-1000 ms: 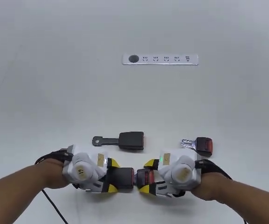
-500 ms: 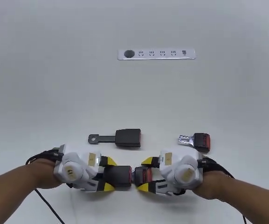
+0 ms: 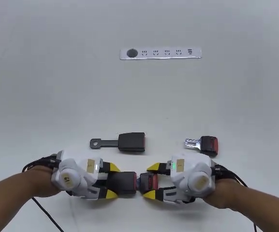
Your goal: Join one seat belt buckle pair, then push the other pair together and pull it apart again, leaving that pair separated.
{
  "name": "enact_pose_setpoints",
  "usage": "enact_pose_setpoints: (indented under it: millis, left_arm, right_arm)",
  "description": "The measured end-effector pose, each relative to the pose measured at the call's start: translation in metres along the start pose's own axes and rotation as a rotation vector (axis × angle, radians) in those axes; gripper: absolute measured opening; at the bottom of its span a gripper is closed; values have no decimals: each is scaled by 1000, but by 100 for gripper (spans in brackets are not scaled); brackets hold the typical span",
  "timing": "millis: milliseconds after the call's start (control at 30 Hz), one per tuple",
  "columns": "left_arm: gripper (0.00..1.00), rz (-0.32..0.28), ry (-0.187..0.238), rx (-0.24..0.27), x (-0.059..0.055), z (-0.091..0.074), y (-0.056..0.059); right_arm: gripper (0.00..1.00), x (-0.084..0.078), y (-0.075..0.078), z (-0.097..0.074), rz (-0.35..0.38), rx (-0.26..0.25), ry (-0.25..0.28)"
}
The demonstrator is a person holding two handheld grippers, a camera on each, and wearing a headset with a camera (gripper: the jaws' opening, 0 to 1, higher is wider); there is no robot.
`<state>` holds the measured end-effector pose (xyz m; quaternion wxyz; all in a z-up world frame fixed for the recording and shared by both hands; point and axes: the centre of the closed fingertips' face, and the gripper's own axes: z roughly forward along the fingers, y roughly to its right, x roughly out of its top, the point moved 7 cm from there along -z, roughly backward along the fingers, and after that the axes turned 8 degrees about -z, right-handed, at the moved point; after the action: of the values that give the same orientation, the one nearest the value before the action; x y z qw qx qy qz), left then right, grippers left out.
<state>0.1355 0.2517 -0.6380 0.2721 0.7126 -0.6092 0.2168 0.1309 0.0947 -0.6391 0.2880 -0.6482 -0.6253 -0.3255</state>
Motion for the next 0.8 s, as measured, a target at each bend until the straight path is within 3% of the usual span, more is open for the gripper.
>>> enact_pose_setpoints:
  millis: [433, 800]
  left_arm:
    - [33, -2, -9, -1, -1, 1, 0]
    - [33, -8, -64, 15, 8, 3, 2]
  right_arm:
    - [34, 0, -2, 1, 16, -14, 8]
    - [35, 1, -3, 1, 27, -24, -15]
